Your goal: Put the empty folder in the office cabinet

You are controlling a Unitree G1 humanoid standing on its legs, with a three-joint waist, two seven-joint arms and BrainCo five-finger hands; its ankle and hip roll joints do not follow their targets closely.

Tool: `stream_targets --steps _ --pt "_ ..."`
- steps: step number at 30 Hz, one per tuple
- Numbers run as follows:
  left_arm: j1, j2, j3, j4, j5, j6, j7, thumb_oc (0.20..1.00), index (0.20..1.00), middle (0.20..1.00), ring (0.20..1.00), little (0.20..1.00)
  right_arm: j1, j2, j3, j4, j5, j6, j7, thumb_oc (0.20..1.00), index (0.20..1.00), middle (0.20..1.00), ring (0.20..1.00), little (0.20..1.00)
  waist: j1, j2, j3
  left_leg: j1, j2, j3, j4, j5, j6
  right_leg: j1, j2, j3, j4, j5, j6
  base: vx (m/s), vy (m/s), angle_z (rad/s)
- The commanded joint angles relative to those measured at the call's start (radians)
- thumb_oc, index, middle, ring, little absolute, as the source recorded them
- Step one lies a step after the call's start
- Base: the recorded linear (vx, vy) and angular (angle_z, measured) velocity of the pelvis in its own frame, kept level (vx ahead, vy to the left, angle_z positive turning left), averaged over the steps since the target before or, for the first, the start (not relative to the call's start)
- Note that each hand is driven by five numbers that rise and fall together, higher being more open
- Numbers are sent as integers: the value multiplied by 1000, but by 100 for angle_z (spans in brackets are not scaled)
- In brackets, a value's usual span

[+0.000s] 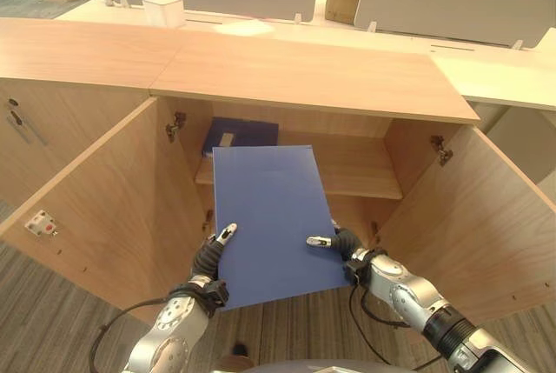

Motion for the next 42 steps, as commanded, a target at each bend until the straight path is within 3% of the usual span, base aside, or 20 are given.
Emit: stream_targets --steps 1,12,26,42 --pt "-90 -3 -63 -99 11 -48 -61 200 200 200 200 200 -46 65 41 2 4 -17 9 1000 1000 1000 1000 1000 15 -37 -13 -13 -4 -8 1 -119 13 -7 -141 -17 13 -12 99 0 0 0" --pt "-88 -14 -75 -89 -5 -34 -56 200 200 200 200 200 -45 105 -45 78 8 -30 -54 1000 1000 1000 1000 1000 -2 -30 -18 -11 -4 -8 1 -122 15 -6 -138 -14 11 -13 97 0 0 0" --pt "-45 -10 -84 -100 -40 -1 -57 200 200 200 200 200 -155 186 -238 361 5 -41 -179 1000 1000 1000 1000 1000 8 -16 -19 -1 -9 -14 1 -129 20 4 -136 -11 10 -13 95 0 0 0" --pt "-33 -3 -86 -102 -57 13 -55 200 200 200 200 200 -290 181 -393 658 4 -50 -244 1000 1000 1000 1000 1000 24 -9 -15 5 -11 -19 1 -135 24 12 -132 -10 12 -16 95 0 0 0"
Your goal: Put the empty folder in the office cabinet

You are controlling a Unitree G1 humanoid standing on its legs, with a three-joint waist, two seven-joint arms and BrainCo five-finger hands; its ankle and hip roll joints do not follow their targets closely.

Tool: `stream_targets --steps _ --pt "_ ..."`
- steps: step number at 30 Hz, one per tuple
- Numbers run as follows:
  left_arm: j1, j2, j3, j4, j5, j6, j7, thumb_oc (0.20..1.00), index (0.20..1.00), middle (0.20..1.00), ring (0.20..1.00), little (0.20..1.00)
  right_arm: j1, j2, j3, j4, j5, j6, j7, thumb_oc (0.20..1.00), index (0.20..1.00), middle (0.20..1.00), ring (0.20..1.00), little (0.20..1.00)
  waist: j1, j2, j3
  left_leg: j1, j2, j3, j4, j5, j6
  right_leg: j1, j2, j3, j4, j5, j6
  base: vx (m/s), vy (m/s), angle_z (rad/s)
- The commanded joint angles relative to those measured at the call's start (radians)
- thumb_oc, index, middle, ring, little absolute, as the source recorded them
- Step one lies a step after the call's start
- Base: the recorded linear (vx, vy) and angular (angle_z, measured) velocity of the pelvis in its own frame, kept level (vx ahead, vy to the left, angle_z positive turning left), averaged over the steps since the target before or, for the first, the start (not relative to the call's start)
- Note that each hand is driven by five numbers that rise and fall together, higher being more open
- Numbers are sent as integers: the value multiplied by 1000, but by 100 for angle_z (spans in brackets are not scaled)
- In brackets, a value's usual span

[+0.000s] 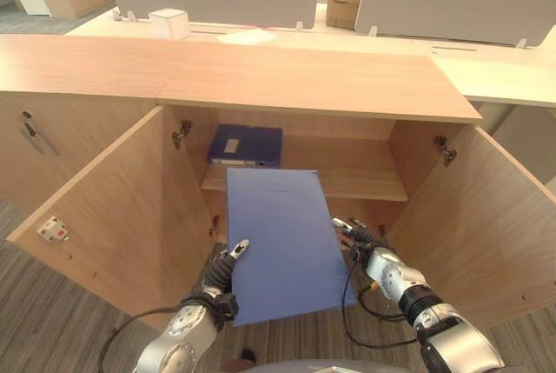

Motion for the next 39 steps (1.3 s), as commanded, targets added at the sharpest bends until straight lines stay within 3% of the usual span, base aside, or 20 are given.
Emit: stream_targets --steps 1,6,7,11,18,24,25,27,28,32,36,39 --pt "-43 4 -9 -133 -40 -65 -50 200 200 200 200 200 -107 -31 -12 30 7 -39 -21 1000 1000 1000 1000 1000 22 -40 7 2 2 -17 1 -143 14 6 -120 -9 12 -20 89 0 0 0" --pt "-60 -6 -20 -124 -41 -67 -47 200 200 200 200 200 -64 8 90 -141 2 -23 27 1000 1000 1000 1000 1000 15 -42 15 -1 5 -16 1 -139 12 -1 -118 -4 16 -19 87 -5 -6 -2" --pt "-71 -9 -26 -125 -37 -70 -47 200 200 200 200 200 -28 9 167 -288 10 -28 60 1000 1000 1000 1000 1000 8 -44 18 -1 6 -16 1 -137 11 -6 -117 -1 17 -19 85 0 0 0" --pt "-99 -21 -30 -120 -25 -85 -42 200 200 200 200 200 24 -24 267 -493 18 -39 113 1000 1000 1000 1000 1000 -1 -48 15 -1 8 -16 1 -135 9 -5 -118 -9 15 -21 85 0 0 0" --pt "-104 -28 -15 -122 -15 -96 -31 200 200 200 200 200 33 -42 229 -510 38 -66 88 1000 1000 1000 1000 1000 -1 -51 8 -1 8 -17 1 -137 8 3 -120 -16 11 -23 86 0 0 0" --pt "-70 -28 13 -131 -9 -94 -4 200 200 200 200 200 40 1 77 -429 56 -109 -33 1000 1000 1000 1000 1000 -3 -50 4 3 7 -16 1 -142 10 5 -123 -17 11 -22 87 2 1 1" --pt "-58 -24 30 -134 -9 -91 24 200 200 200 200 200 27 25 -5 -385 60 -151 -141 1000 1000 1000 1000 1000 -8 -46 3 4 7 -13 1 -145 11 2 -121 -10 12 -21 88 0 0 0" --pt "-38 -14 43 -146 1 -85 45 200 200 200 200 200 0 49 -82 -371 22 -187 -247 1000 1000 1000 1000 1000 -14 -38 3 5 7 -12 1 -147 13 0 -120 -6 11 -20 88 0 0 0" --pt "-38 -12 43 -146 1 -85 46 200 200 200 200 200 0 50 -83 -373 21 -187 -249 1000 1000 1000 1000 1000 -13 -39 3 5 7 -12 1 -148 13 1 -120 -6 11 -20 88 0 0 0" --pt "-27 0 41 -148 18 -123 114 200 200 200 200 200 -90 82 -182 -281 -105 -235 -438 1000 1000 1000 1000 1000 -16 -27 0 11 8 -13 1 -153 16 4 -117 -2 10 -23 90 0 0 0" --pt "-31 4 36 -151 9 -145 137 200 200 200 200 200 -122 88 -201 -234 -107 -244 -470 1000 1000 1000 1000 1000 -16 -27 5 14 7 -12 1 -154 16 4 -116 3 10 -23 91 0 0 0" --pt "-43 1 30 -139 2 -153 137 200 200 200 200 200 -128 99 -181 -207 -44 -243 -427 1000 1000 1000 1000 1000 -18 -30 10 19 8 -7 1 -156 14 4 -117 9 9 -22 90 0 0 0"
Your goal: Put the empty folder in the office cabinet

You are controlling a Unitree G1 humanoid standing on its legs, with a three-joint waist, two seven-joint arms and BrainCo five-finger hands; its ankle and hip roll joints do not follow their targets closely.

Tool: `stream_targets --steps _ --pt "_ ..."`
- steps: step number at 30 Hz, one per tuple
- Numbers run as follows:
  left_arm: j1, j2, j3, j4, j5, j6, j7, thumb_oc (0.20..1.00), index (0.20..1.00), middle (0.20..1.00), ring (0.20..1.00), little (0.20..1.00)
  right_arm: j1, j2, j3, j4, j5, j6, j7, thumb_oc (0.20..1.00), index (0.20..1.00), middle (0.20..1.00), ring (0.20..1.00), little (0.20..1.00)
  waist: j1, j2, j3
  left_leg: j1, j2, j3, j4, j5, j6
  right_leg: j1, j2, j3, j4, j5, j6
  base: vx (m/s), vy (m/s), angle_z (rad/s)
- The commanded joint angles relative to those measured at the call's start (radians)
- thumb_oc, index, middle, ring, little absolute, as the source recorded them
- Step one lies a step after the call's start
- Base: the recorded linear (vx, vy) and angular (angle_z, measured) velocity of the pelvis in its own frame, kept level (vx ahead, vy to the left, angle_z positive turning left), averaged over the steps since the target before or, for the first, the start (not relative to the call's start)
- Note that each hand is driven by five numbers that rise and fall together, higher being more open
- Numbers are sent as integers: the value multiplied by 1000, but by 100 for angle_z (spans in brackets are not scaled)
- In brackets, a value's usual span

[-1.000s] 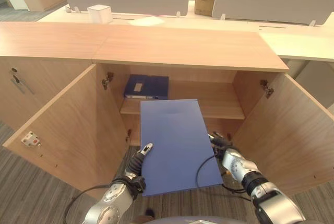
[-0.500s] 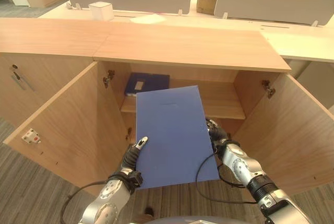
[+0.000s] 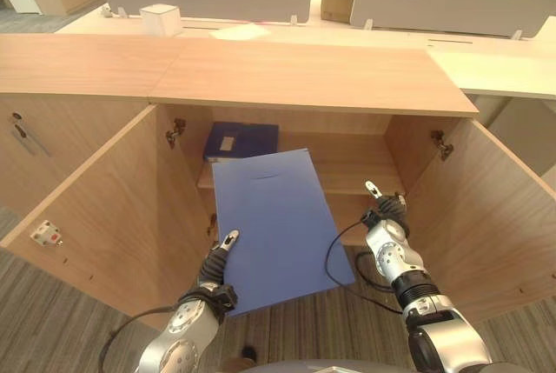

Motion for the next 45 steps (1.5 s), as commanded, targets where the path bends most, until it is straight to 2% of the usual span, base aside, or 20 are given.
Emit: stream_targets --steps 1,2,3,5,7,8,10,11,12,15,20,26,35,38,45 --pt "-43 30 -9 -111 16 -99 -13 200 200 200 200 200 -103 9 16 43 55 -49 51 1000 1000 1000 1000 1000 9 -35 -6 20 11 -8 -6 -157 11 8 -115 8 8 -23 87 -3 -6 -3" --pt "-45 29 -10 -108 14 -98 -16 200 200 200 200 200 -98 11 31 44 71 -43 72 1000 1000 1000 1000 1000 9 -36 -5 22 12 -7 -6 -156 10 8 -115 8 8 -23 87 -8 -10 -5" --pt "-49 26 -15 -105 10 -90 -27 200 200 200 200 200 -79 23 88 23 123 -21 140 1000 1000 1000 1000 1000 7 -38 -3 24 13 -2 -6 -155 9 7 -114 10 8 -21 85 -6 -7 -4" --pt "-52 26 -15 -105 8 -87 -29 200 200 200 200 200 -65 28 123 -4 139 -9 170 1000 1000 1000 1000 1000 6 -39 -1 23 13 0 -6 -154 8 6 -114 10 8 -20 85 -13 -7 -8" --pt "-58 21 -17 -110 14 -75 -38 200 200 200 200 200 8 30 267 -166 150 32 266 1000 1000 1000 1000 1000 -3 -45 1 20 14 4 -6 -149 5 2 -113 13 9 -18 82 -13 -9 -11" --pt "-56 20 -16 -110 14 -75 -38 200 200 200 200 200 11 30 270 -169 150 32 265 1000 1000 1000 1000 1000 -4 -44 0 20 14 4 -6 -149 5 2 -113 13 9 -18 82 -9 -3 -5" --pt "-68 9 -16 -114 23 -63 -41 200 200 200 200 200 94 -8 397 -384 153 59 363 1000 1000 1000 1000 1000 -13 -51 -1 17 15 5 -6 -146 3 0 -114 12 10 -19 80 0 -2 -3" --pt "-66 8 -16 -114 23 -62 -41 200 200 200 200 200 97 -10 399 -387 153 59 361 1000 1000 1000 1000 1000 -14 -50 -2 17 15 5 -6 -146 3 0 -114 11 10 -19 80 7 -3 4" --pt "-67 4 -8 -120 32 -60 -46 200 200 200 200 200 131 -44 431 -490 168 56 409 1000 1000 1000 1000 1000 -18 -52 -4 15 16 4 -6 -146 2 -1 -115 8 9 -20 80 6 -4 5" --pt "-54 -2 12 -134 43 -60 -61 200 200 200 200 200 161 -80 419 -558 188 41 445 1000 1000 1000 1000 1000 -19 -54 -7 15 16 4 -6 -146 2 -1 -118 4 9 -20 83 0 0 0" --pt "-47 -14 26 -141 48 -57 -73 200 200 200 200 200 167 -79 354 -542 211 19 427 1000 1000 1000 1000 1000 -19 -55 -15 19 16 5 -6 -150 3 3 -121 4 10 -21 84 0 0 0" --pt "-46 -16 26 -138 53 -52 -77 200 200 200 200 200 186 -82 357 -560 203 24 433 1000 1000 1000 1000 1000 -21 -57 -15 19 19 6 -6 -149 1 2 -123 7 11 -21 84 0 0 0" --pt "-58 -8 21 -139 60 -49 -79 200 200 200 200 200 190 -87 389 -512 133 79 424 1000 1000 1000 1000 1000 -22 -59 -14 15 20 3 -6 -147 1 0 -121 4 10 -22 82 0 0 0" --pt "-50 5 26 -143 65 -42 -84 200 200 200 200 200 184 -78 416 -464 90 123 431 1000 1000 1000 1000 1000 -10 -58 -10 7 15 -6 -6 -143 3 -1 -123 -6 12 -21 83 2 5 4" --pt "-43 28 25 -158 69 -27 -107 200 200 200 200 200 168 -73 465 -399 59 171 463 1000 1000 1000 1000 1000 17 -62 2 -9 6 -25 -6 -138 6 -6 -129 -19 19 -17 84 -7 3 12"
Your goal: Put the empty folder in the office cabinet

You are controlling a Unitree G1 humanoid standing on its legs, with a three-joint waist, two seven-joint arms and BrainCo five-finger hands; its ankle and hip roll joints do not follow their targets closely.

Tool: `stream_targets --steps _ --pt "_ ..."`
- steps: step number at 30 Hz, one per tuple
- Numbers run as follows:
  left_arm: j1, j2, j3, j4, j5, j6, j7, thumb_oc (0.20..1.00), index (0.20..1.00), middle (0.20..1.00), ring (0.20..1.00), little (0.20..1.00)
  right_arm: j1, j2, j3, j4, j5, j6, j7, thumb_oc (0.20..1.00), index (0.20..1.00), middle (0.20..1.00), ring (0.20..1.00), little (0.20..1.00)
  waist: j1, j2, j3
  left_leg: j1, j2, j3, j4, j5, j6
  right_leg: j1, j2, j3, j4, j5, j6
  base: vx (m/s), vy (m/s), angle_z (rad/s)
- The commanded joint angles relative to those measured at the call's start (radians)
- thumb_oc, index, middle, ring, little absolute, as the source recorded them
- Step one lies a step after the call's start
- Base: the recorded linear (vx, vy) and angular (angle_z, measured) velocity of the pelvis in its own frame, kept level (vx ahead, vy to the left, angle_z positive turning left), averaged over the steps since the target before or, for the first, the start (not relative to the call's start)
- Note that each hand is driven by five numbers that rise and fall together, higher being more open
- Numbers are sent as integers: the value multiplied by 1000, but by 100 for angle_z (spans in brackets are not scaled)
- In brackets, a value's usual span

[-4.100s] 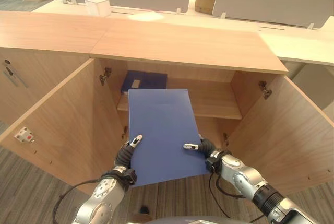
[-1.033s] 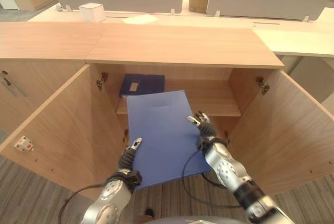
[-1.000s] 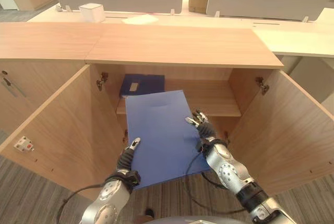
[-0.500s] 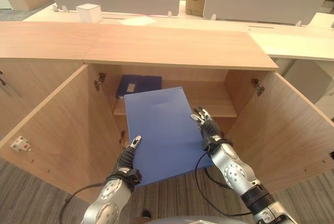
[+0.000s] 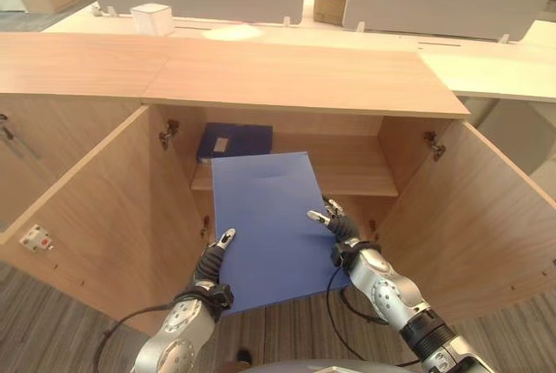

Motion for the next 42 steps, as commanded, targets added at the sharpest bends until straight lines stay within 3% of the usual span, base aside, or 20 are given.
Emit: stream_targets --steps 1,11,12,13,14,27,28,35,37,39,42 --pt "-50 24 -9 -151 12 -45 -67 200 200 200 200 200 -78 57 47 22 -16 10 54 1000 1000 1000 1000 1000 21 -40 14 9 14 -17 1 -135 2 3 -122 -13 18 -18 82 -13 0 9" --pt "-81 21 -42 -141 1 -35 -93 200 200 200 200 200 -121 48 136 52 -36 50 126 1000 1000 1000 1000 1000 47 -46 21 -1 6 -27 1 -133 5 -2 -127 -22 22 -14 83 -12 -1 6" --pt "-81 21 -43 -141 1 -35 -93 200 200 200 200 200 -121 48 136 52 -36 50 126 843 843 843 843 843 47 -46 21 -1 6 -27 1 -133 5 -2 -127 -22 22 -14 83 0 0 0" --pt "-83 19 -42 -140 2 -36 -92 200 200 200 200 200 -119 47 135 54 -35 49 126 294 294 294 294 294 47 -46 21 -1 5 -26 1 -133 5 -2 -128 -23 22 -14 84 0 0 0" --pt "-88 16 -46 -136 2 -35 -93 200 200 200 200 200 -119 49 134 53 -35 46 128 200 200 200 200 200 47 -45 20 -1 3 -26 1 -135 7 -2 -128 -21 22 -14 84 0 0 0" --pt "-92 0 -42 -116 10 -37 -89 200 200 200 200 200 -87 53 83 29 -23 19 109 200 200 200 200 200 29 -38 10 8 0 -20 1 -141 11 1 -132 -16 23 -16 85 0 0 0" --pt "-92 2 -37 -110 26 -38 -86 1000 1000 1000 1000 1000 -81 55 61 31 -14 8 94 200 200 200 200 200 24 -36 9 10 0 -19 1 -141 11 1 -132 -12 23 -16 85 0 0 0" --pt "-56 47 20 -74 191 -50 -84 1000 1000 1000 1000 1000 -76 62 -40 74 -12 -34 41 200 200 200 200 200 19 -30 9 11 2 -19 1 -141 11 1 -131 -8 22 -17 84 0 0 0" --pt "-24 66 62 65 356 -51 -69 1000 1000 1000 1000 1000 -72 67 -97 105 -3 -53 13 200 200 200 200 200 26 -26 12 7 2 -21 1 -139 11 -2 -130 -10 20 -16 85 0 0 0" --pt "-8 68 77 118 400 -48 -63 1000 1000 1000 1000 1000 -74 65 -117 118 -2 -55 6 200 200 200 200 200 30 -24 15 6 2 -21 1 -139 11 -3 -131 -11 21 -15 86 0 0 0" --pt "24 68 127 377 584 -37 -47 1000 1000 1000 1000 1000 -52 57 -160 136 10 -61 -13 200 200 200 200 200 42 -21 24 -3 1 -21 1 -135 11 -12 -130 -14 24 -16 89 -3 4 -1"
